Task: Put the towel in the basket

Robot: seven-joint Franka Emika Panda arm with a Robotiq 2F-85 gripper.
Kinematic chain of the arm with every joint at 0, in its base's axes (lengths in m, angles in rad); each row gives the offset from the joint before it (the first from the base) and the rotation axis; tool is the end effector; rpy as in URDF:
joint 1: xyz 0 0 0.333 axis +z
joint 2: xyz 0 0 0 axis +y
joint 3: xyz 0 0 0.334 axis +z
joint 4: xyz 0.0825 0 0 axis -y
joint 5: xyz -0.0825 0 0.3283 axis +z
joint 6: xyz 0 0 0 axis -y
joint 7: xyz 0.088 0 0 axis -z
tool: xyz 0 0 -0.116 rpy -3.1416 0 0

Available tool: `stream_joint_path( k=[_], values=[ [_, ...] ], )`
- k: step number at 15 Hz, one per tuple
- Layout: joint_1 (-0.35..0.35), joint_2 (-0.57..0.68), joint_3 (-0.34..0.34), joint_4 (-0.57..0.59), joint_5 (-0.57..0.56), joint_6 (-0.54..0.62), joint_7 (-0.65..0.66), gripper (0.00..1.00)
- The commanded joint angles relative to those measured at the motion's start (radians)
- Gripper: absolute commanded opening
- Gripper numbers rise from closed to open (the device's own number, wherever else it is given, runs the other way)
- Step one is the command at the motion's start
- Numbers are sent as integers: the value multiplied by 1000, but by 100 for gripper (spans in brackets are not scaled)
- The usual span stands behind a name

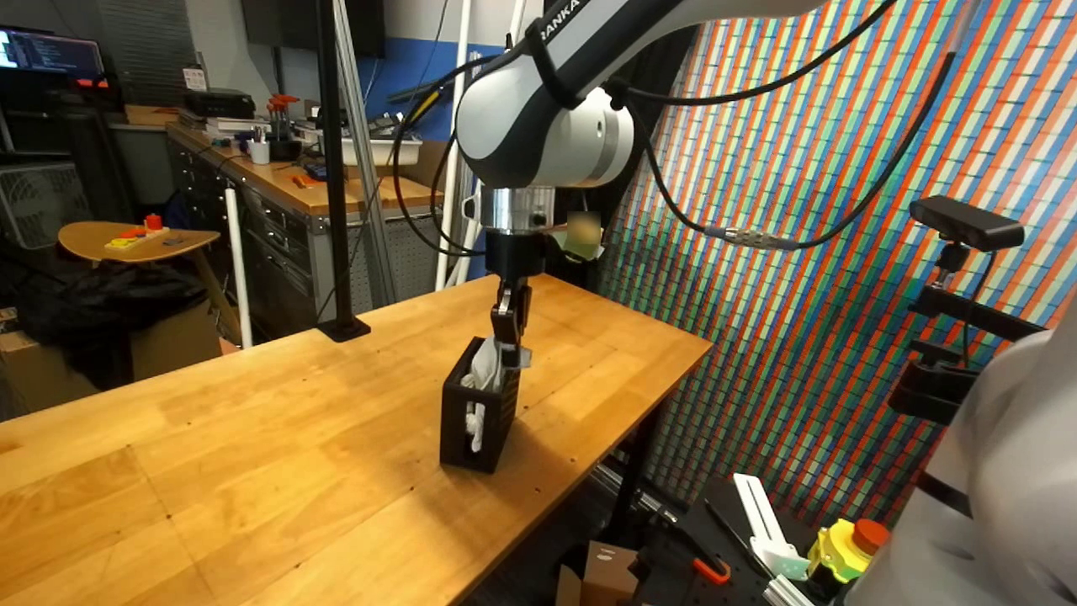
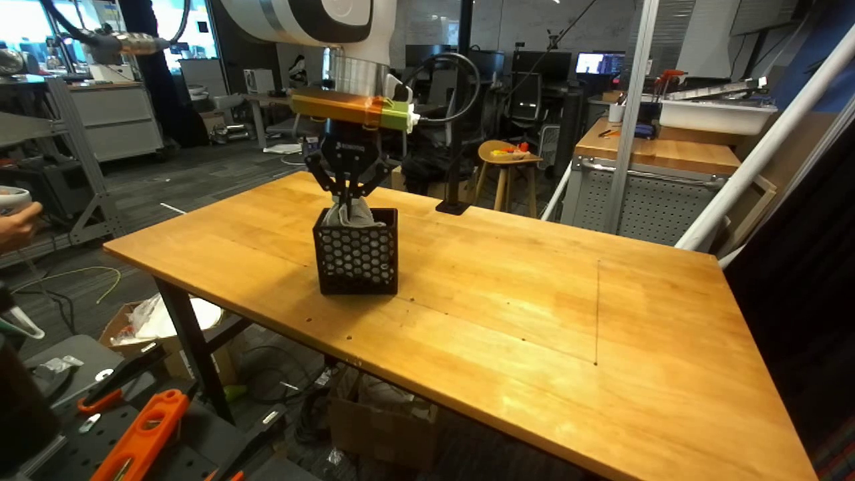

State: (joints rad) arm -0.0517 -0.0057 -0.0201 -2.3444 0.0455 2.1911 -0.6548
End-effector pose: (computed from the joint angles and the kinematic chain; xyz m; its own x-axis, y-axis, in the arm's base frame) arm 0.4431 -0.0299 0.3711 0.8435 0.5283 -0.0970 0.5176 -0.8478 -0.1159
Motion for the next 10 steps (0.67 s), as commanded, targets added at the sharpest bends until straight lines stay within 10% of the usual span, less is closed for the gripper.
stream_joint_path(
  k=[1,10],
  values=[
    [31,-4,15,38,-3,1,4,4],
    [60,17,35,55,13,19,-2,4]
  ],
)
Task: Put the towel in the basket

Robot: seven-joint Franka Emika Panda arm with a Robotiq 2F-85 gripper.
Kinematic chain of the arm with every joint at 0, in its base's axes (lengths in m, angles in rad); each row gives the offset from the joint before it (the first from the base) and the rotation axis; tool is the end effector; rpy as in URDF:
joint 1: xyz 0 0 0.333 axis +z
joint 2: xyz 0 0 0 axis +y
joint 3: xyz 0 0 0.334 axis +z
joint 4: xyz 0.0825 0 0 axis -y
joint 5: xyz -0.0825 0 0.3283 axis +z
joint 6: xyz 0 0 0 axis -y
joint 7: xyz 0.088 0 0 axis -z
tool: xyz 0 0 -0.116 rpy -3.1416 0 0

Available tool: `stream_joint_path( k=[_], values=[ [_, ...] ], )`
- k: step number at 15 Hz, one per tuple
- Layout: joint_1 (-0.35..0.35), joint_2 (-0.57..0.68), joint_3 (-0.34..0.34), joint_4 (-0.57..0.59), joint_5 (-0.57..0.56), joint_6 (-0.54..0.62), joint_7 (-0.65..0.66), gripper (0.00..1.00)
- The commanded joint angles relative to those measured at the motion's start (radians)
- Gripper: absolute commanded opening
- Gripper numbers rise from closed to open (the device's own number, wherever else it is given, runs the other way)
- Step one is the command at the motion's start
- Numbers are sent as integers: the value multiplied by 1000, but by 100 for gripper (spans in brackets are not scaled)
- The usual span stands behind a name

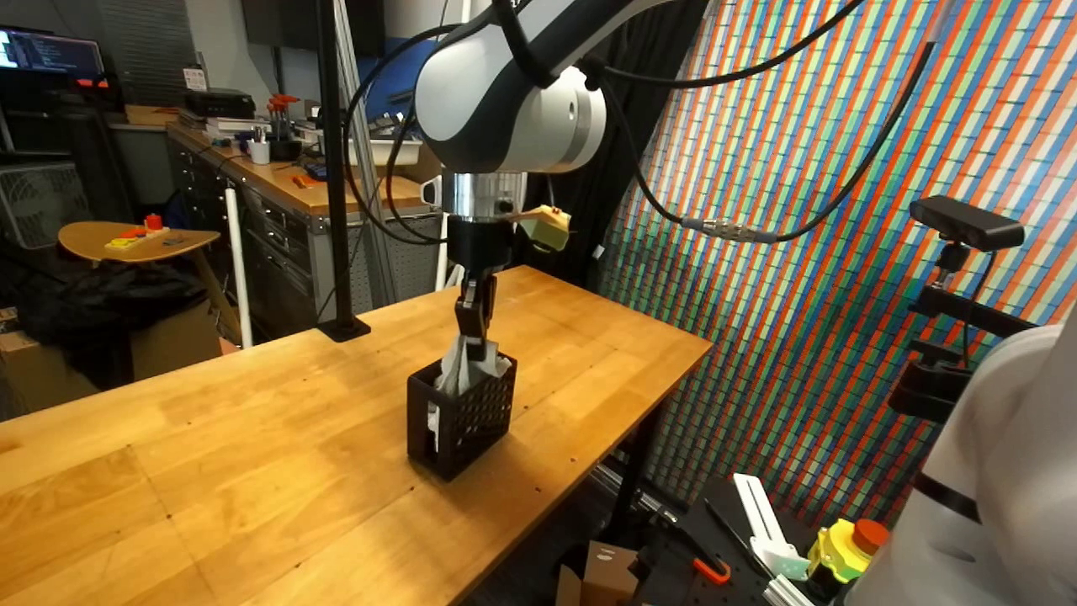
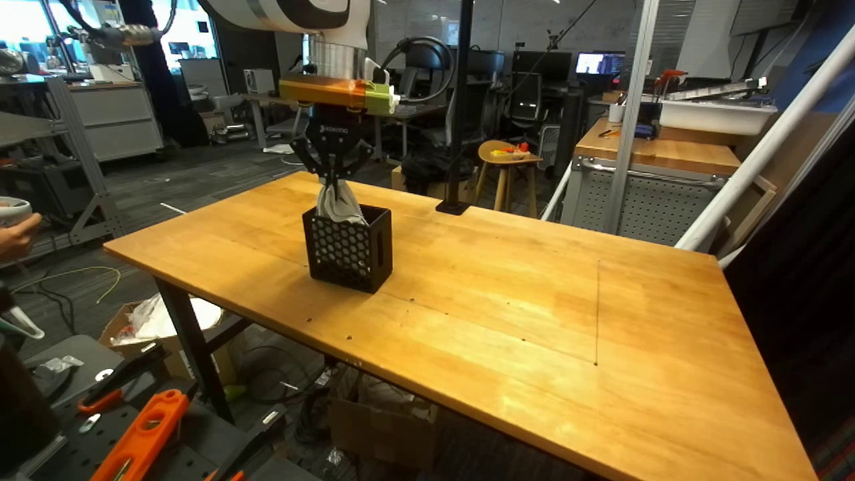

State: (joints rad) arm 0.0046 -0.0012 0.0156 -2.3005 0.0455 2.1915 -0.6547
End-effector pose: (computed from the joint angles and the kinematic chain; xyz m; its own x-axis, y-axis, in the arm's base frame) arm 0.4569 0.0112 0.3853 0.7947 0.6035 -0.0650 0.5973 -0.7966 -0.0927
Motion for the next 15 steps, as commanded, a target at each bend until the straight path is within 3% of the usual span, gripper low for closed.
stream_joint_path(
  k=[1,15],
  values=[
    [2,19,-2,13,18,22,-4,4],
    [-31,137,0,73,96,66,5,4]
  ],
)
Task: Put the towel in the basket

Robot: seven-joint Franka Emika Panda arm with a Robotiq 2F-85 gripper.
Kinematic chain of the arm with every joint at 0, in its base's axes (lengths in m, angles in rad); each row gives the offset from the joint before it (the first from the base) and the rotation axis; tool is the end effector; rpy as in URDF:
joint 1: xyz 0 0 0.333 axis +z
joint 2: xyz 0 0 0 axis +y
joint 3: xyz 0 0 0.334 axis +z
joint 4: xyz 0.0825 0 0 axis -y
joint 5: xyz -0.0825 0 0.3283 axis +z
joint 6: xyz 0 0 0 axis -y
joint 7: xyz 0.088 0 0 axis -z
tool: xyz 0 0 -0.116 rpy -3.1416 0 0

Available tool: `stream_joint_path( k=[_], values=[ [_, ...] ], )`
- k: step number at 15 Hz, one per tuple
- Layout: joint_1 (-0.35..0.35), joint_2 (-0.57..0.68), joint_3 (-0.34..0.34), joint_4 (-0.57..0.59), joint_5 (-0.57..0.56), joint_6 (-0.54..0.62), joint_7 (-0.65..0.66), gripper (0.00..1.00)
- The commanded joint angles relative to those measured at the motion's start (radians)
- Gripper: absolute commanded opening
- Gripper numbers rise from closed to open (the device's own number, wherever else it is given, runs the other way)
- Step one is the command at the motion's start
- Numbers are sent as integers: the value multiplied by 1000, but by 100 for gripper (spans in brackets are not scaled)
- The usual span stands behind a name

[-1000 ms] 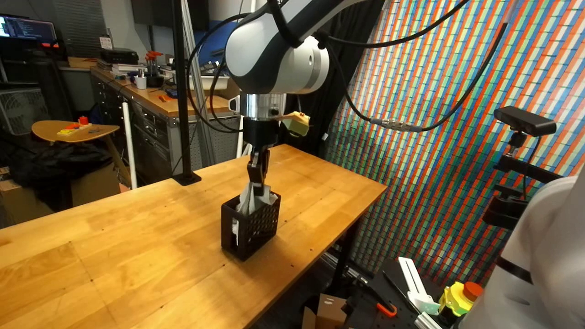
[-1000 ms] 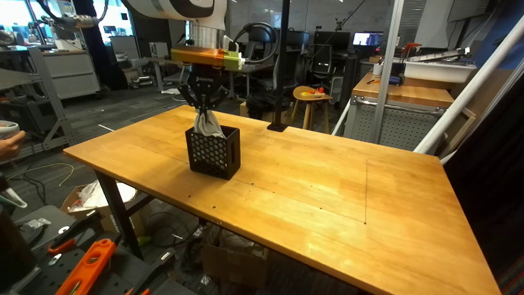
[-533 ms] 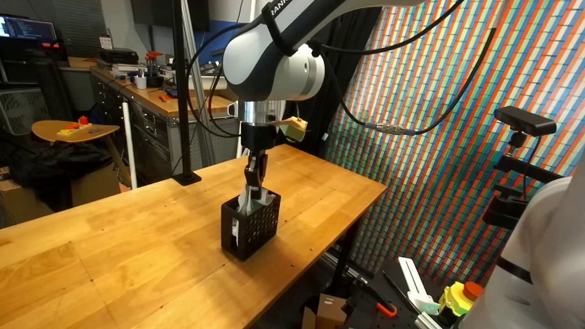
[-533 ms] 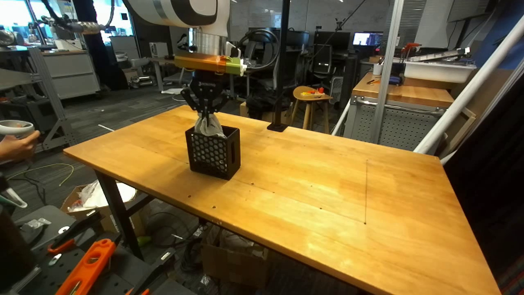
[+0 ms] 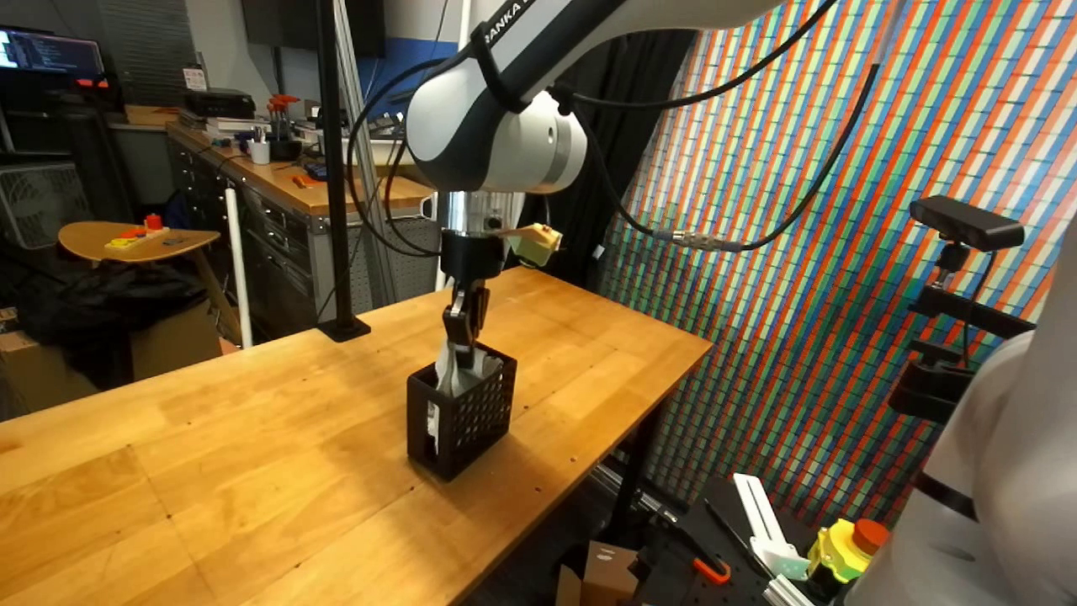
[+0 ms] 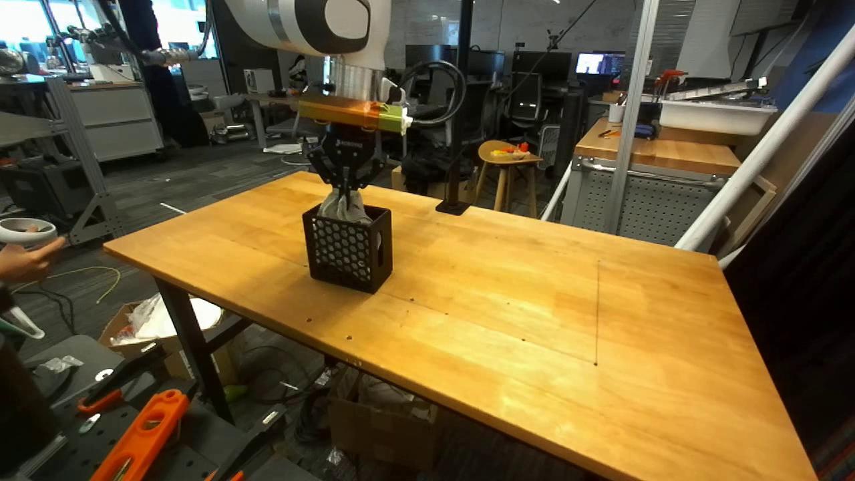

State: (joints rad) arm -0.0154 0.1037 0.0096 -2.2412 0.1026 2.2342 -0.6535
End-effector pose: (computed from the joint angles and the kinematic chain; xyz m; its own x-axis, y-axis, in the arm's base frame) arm 0.4839 0.0010 0.3613 0.8341 0.5499 -0.0445 0.5412 -0.8312 -0.1275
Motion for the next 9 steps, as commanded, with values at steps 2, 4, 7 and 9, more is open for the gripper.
stream_joint_path(
  k=[2,4,7,9],
  values=[
    [-15,51,8,9,57,31,5,4],
    [-20,69,11,5,71,40,4,4],
    [-23,105,16,1,77,47,16,4],
    [-22,140,25,-4,81,46,19,4]
  ],
)
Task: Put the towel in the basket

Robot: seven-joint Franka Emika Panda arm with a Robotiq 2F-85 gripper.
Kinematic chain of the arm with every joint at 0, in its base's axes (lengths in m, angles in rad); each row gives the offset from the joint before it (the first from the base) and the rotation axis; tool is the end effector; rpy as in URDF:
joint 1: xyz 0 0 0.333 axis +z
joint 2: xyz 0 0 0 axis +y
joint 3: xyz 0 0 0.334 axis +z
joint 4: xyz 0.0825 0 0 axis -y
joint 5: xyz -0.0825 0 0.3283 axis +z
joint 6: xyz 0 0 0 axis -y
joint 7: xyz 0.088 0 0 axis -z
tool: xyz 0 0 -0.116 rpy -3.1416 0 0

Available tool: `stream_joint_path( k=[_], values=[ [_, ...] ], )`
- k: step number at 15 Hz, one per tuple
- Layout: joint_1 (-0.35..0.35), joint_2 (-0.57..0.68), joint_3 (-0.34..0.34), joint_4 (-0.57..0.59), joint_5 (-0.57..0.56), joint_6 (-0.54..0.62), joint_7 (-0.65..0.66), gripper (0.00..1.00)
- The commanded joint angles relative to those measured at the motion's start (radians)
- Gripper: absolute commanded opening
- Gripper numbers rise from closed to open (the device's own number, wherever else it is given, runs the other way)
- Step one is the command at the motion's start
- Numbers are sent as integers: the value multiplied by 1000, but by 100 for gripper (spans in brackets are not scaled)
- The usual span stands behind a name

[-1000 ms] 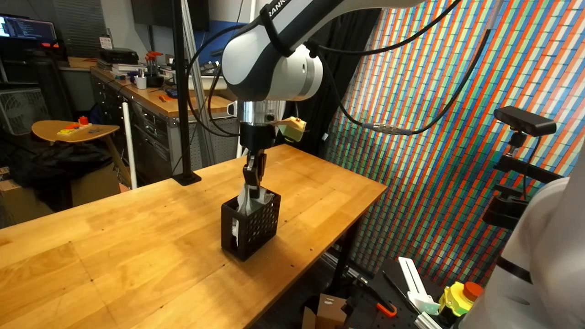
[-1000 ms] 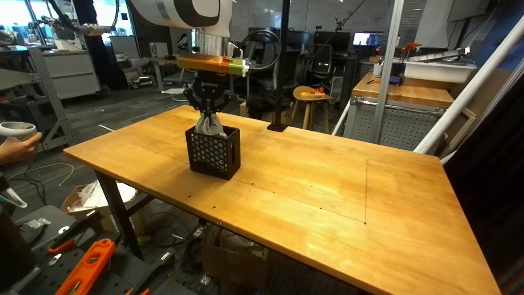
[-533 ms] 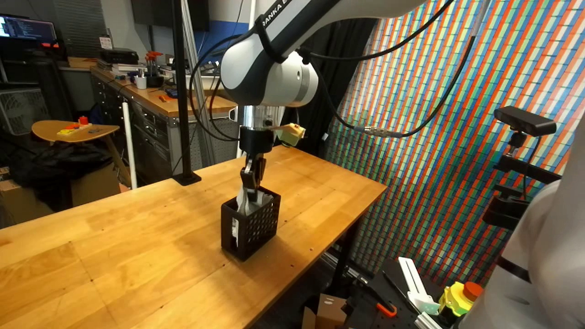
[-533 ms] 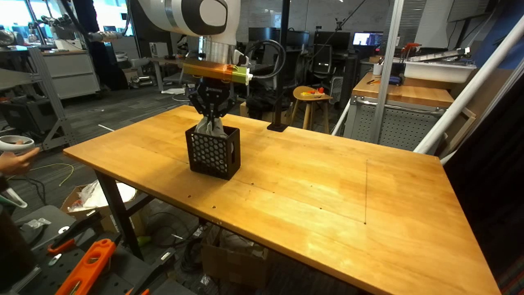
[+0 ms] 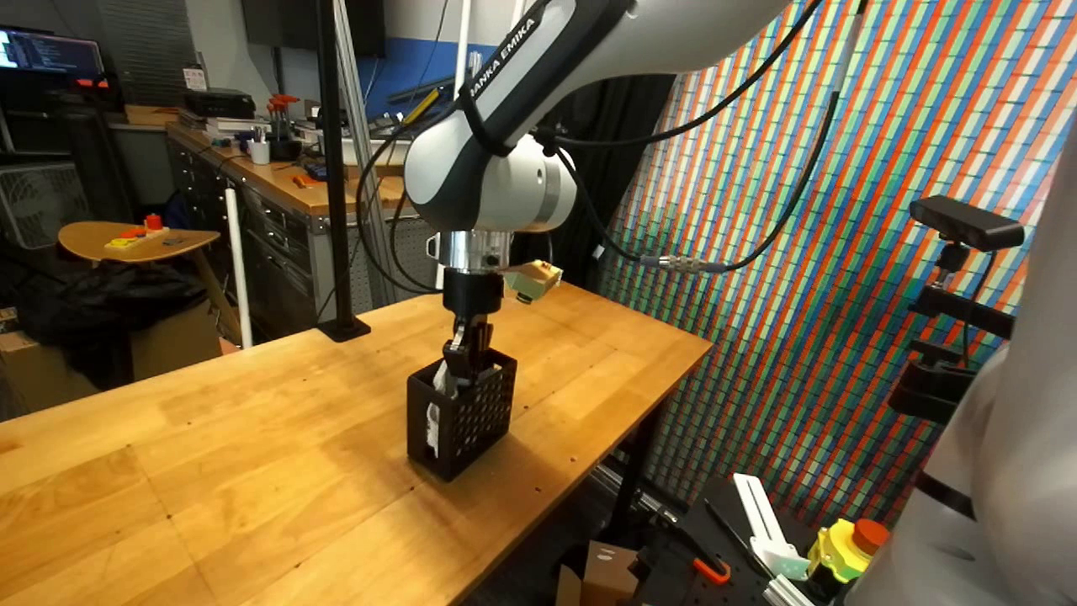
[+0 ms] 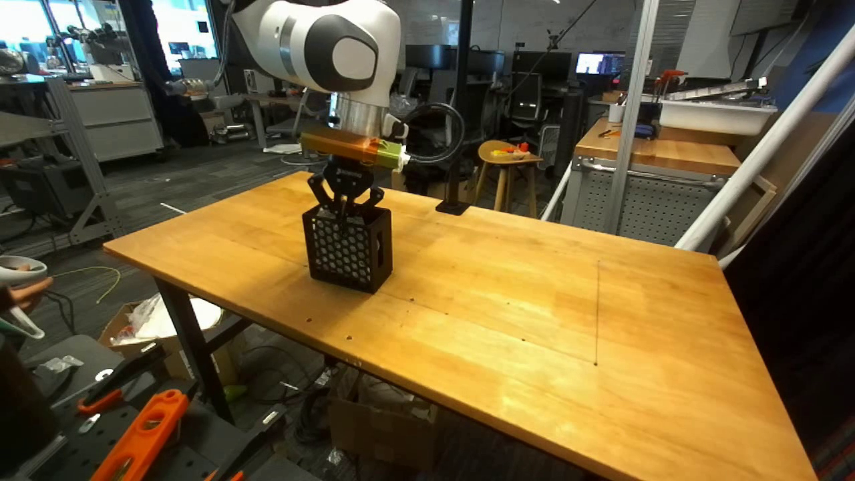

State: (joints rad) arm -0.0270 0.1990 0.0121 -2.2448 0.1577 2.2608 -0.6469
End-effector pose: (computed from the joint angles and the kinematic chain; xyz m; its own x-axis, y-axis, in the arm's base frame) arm 0.4868 -0.0021 0.3158 0.8600 0.5027 -0.0872 0.4801 -0.8552 -0.1953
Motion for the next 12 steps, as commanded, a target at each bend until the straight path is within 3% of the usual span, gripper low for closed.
stream_joint_path(
  k=[1,6,12],
  values=[
    [-10,67,29,-4,33,19,15,4],
    [-16,149,63,5,65,4,23,4],
    [-16,142,64,9,54,0,48,4]
  ],
)
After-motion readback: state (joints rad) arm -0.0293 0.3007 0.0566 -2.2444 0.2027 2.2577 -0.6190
